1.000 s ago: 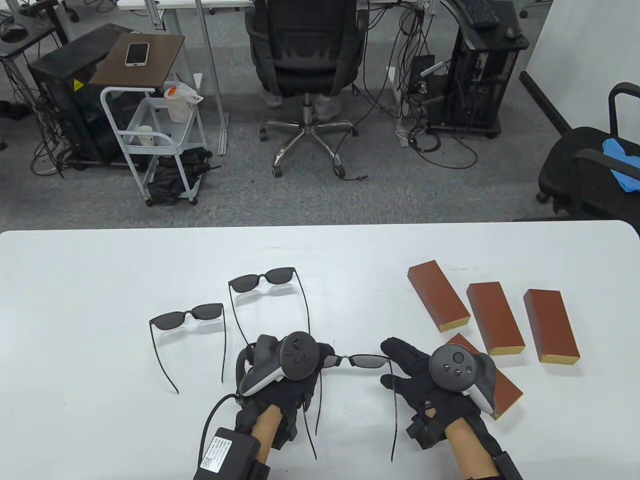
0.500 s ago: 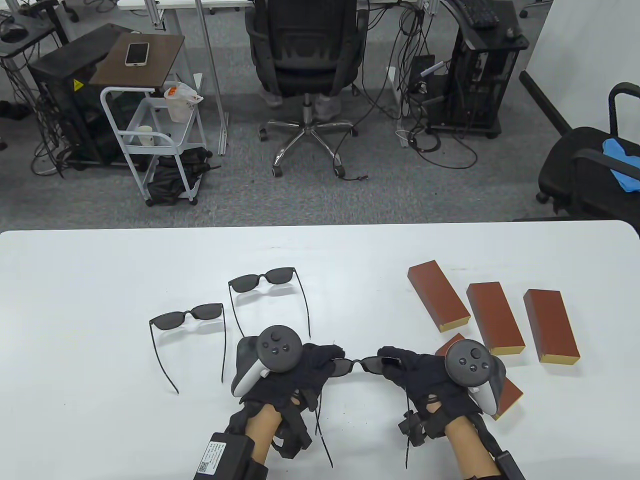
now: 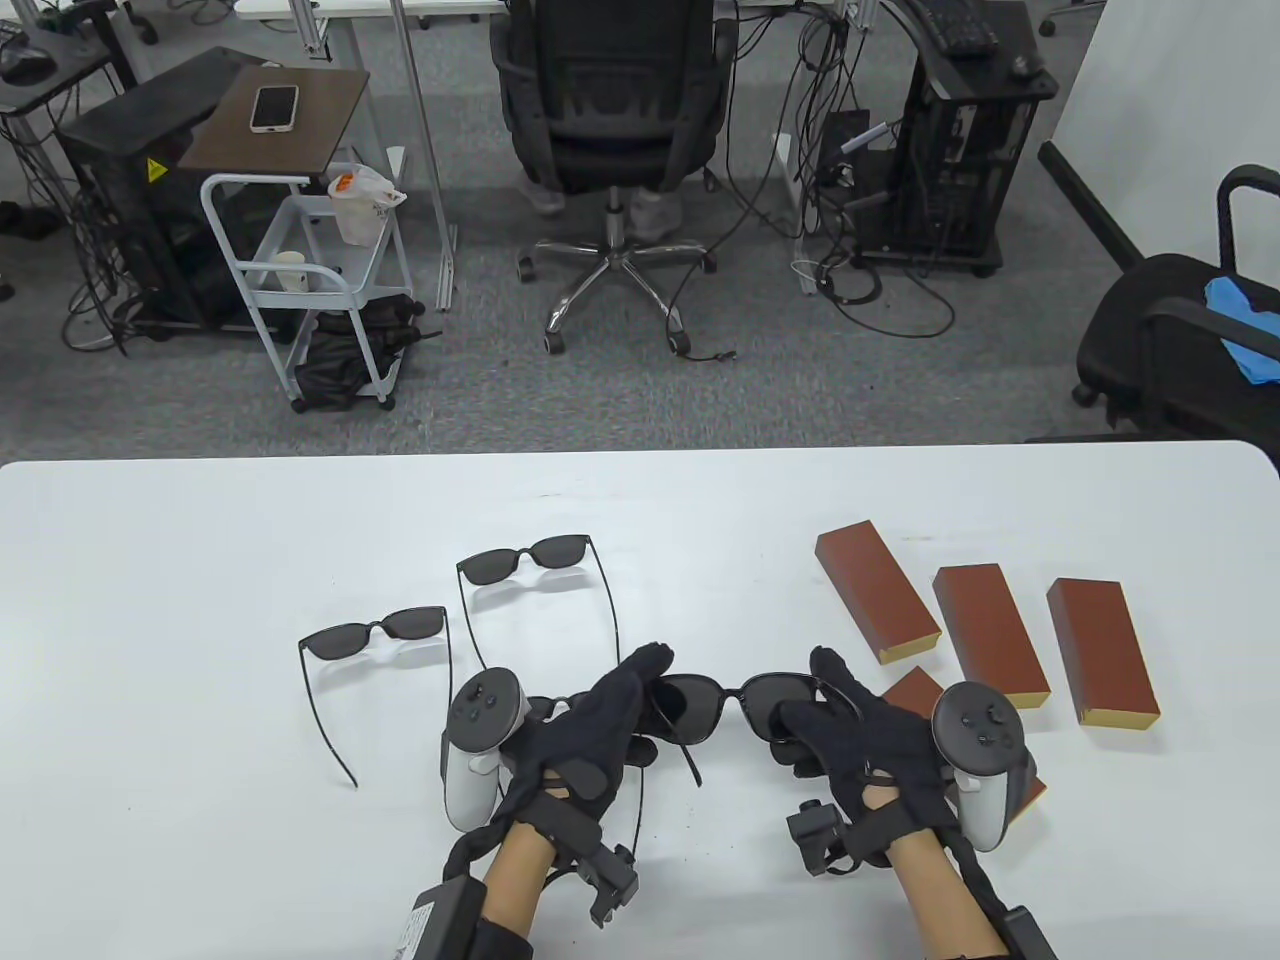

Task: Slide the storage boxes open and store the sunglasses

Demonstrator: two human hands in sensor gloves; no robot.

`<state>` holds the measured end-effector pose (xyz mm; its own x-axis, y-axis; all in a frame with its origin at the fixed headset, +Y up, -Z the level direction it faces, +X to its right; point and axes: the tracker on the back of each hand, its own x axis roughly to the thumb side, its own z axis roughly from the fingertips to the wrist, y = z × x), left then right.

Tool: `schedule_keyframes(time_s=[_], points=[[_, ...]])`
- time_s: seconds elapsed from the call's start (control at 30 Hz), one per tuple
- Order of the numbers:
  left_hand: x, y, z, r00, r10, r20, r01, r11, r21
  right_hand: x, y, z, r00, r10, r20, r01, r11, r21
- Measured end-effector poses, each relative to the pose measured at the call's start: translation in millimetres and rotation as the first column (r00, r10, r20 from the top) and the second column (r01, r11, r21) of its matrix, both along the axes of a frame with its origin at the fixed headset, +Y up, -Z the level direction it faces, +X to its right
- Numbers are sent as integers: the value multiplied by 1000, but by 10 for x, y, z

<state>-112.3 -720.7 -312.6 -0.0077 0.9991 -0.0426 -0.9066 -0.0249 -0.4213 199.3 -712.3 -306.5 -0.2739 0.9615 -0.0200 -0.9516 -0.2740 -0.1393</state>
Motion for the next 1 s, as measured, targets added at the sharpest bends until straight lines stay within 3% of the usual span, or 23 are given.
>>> schedule_keyframes(time_s=[0.23, 0.33, 0.47, 0.77, 1.0], points=[[39, -99, 44, 993, 94, -74, -100, 992, -80, -102, -55, 73, 995, -85, 45, 85, 996, 0], [26, -128, 65, 990, 71, -126, -84, 991, -102, -130, -58, 75, 997, -66, 31, 66, 998, 18], [8, -157, 81, 985, 60, -162, -80, 990, -120, -171, -68, 50, 998, -20, -55, 25, 995, 92], [-23, -191, 109, 973, 30, -231, -66, 986, -151, -249, -144, 20, 945, -112, -308, 161, 977, 137], [-38, -159, 122, 949, -99, -299, 62, 989, -131, -250, -187, 23, 926, -216, -311, 263, 958, 116]])
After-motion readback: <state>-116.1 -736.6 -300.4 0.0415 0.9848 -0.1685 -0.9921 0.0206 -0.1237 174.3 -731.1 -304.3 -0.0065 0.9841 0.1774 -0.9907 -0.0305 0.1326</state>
